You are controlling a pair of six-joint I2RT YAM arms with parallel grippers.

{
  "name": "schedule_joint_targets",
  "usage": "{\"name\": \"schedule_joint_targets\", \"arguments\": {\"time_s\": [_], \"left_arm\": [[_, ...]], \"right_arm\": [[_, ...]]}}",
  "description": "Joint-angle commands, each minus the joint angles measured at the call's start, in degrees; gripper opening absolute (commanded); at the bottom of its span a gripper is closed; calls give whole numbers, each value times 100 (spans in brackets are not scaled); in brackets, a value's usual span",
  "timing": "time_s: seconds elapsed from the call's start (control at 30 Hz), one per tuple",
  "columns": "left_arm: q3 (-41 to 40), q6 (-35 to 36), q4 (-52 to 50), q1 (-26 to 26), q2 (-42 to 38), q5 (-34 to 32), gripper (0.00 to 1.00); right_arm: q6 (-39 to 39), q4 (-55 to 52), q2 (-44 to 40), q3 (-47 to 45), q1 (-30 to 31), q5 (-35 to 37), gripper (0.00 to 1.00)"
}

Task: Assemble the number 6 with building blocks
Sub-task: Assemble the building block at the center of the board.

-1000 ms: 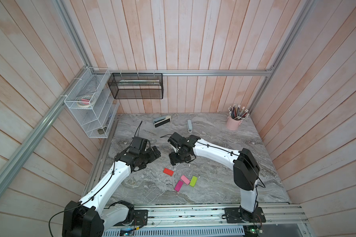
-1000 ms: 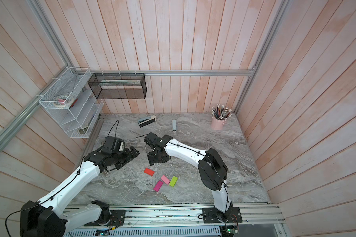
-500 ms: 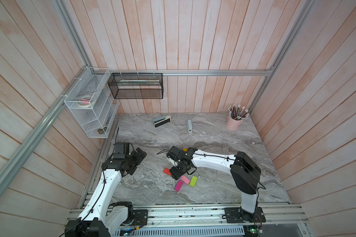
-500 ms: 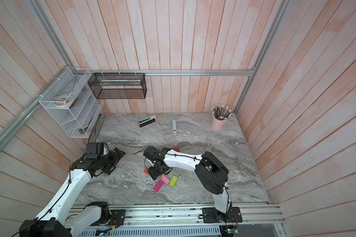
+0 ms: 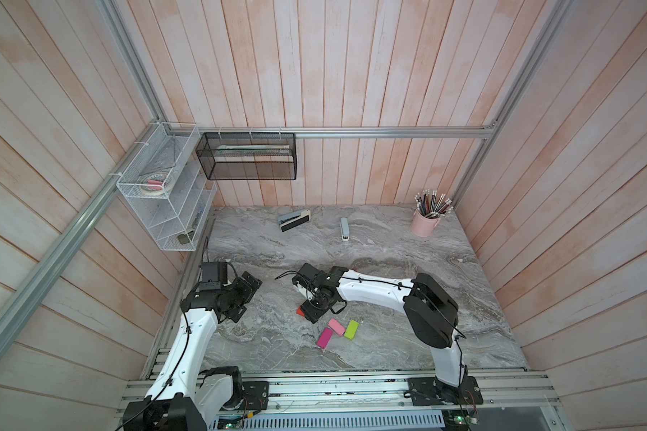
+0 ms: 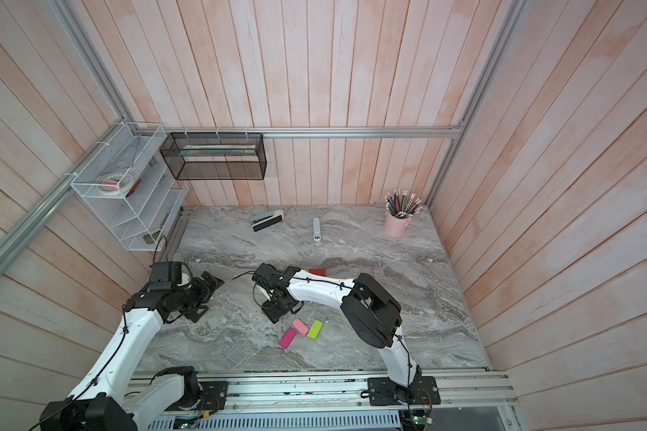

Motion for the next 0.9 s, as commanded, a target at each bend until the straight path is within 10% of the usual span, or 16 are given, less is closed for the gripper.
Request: {"name": "schedule_joint_targets", "arguments": {"time_s": [0.0, 0.87], "left_arm": [[-150, 156, -29, 92, -39, 301, 100], [-346, 261, 157, 275, 43, 618, 100]], "right_arm": [[-104, -126, 133, 148, 28, 89, 65], [-200, -329, 430, 281, 185, 131, 53]]}}
